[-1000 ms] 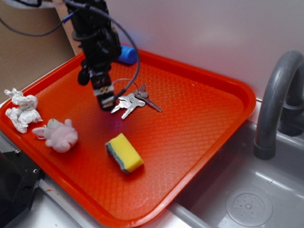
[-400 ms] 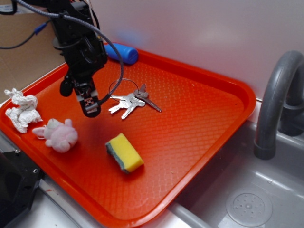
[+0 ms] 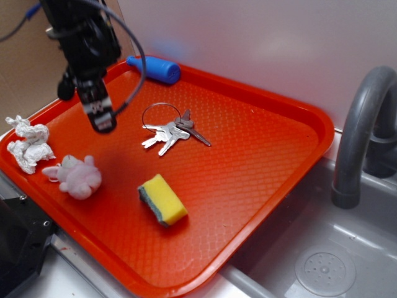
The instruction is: Grab the silver keys.
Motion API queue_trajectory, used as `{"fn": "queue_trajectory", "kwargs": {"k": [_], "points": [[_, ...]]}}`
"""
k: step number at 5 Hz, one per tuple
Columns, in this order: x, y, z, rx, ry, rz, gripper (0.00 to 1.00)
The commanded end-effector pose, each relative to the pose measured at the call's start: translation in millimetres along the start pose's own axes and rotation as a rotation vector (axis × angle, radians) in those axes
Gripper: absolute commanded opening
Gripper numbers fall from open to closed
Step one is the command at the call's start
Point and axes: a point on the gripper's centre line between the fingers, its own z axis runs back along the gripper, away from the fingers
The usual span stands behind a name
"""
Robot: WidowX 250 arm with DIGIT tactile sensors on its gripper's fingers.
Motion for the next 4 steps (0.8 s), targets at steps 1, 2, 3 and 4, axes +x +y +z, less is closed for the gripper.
{"fn": "queue_trajectory", "kwargs": {"k": [1, 2, 3, 4], "points": [[39.1, 17.1, 0.4, 0.016, -0.076, -0.070, 1.00], [50.8, 5.8, -17.9, 0.035, -0.037, -0.091, 1.00], [55.6, 7.4, -31.7, 0.049, -0.015, -0.094, 1.00], [65.5, 10.7, -45.1, 0.046, -0.008, -0.105, 1.00]]}}
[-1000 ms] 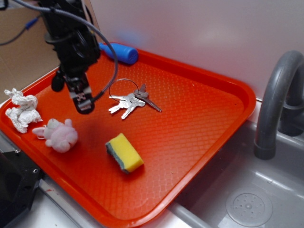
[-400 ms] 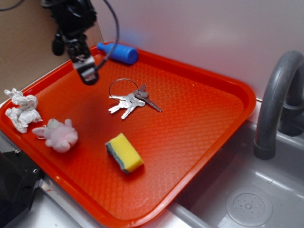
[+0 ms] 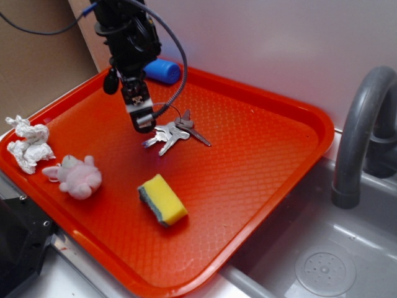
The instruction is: Grab the silver keys.
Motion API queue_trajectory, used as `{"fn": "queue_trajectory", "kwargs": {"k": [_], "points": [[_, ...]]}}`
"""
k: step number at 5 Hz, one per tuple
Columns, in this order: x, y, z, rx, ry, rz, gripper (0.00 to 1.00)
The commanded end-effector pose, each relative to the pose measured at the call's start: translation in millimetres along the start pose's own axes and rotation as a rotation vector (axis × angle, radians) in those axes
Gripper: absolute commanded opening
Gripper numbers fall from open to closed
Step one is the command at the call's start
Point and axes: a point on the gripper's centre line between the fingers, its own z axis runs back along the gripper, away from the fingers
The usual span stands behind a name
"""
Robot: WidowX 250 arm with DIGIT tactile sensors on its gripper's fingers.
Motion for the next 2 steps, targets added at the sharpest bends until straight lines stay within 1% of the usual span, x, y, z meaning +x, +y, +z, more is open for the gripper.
{"fn": "queue_trajectory", "kwargs": {"k": [1, 2], "points": [[31.1, 10.8, -14.7, -0.001, -0.053, -0.006, 0.00], [38.6, 14.8, -22.7, -0.010, -0.052, -0.001, 0.00]]}}
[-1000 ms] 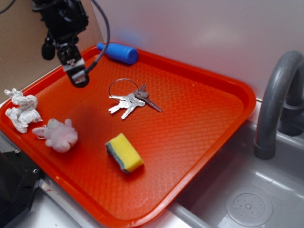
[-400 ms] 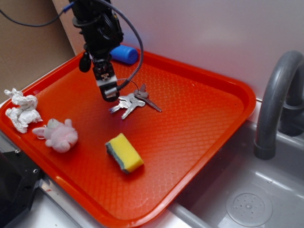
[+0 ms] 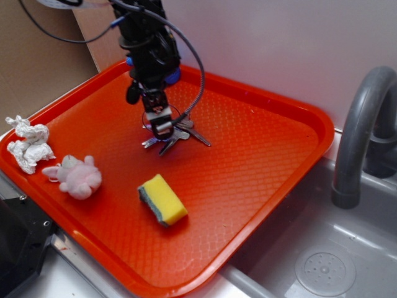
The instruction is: Grab the silver keys.
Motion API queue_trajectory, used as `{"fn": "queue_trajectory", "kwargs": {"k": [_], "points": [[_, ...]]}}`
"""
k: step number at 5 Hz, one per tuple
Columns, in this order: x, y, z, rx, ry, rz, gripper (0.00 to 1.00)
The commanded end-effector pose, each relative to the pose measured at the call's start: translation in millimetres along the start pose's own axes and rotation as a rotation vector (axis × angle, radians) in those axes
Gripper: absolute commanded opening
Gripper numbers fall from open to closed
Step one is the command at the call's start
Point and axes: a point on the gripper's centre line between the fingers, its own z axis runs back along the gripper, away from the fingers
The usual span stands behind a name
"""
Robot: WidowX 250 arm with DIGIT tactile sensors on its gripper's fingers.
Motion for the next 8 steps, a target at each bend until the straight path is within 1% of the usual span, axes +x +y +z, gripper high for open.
{"fn": "queue_trajectory", "kwargs": {"k": [1, 2, 3, 4, 5, 6, 7, 8], "points": [[19.6, 10.6, 4.0, 0.008, -0.045, 0.018, 0.00], [17.0, 8.7, 10.3, 0.008, -0.050, 0.022, 0.00], [6.4, 16.5, 28.6, 0.034, -0.039, 0.074, 0.00], [-25.8, 32.5, 77.8, 0.053, -0.118, 0.234, 0.00], [-58.9, 32.3, 126.6, 0.070, -0.171, 0.378, 0.00], [-72.4, 30.6, 177.3, 0.117, -0.149, 0.502, 0.00], [-73.3, 32.3, 189.9, 0.065, -0.149, 0.530, 0.00], [-69.1, 31.6, 179.1, 0.092, -0.127, 0.542, 0.00]]}}
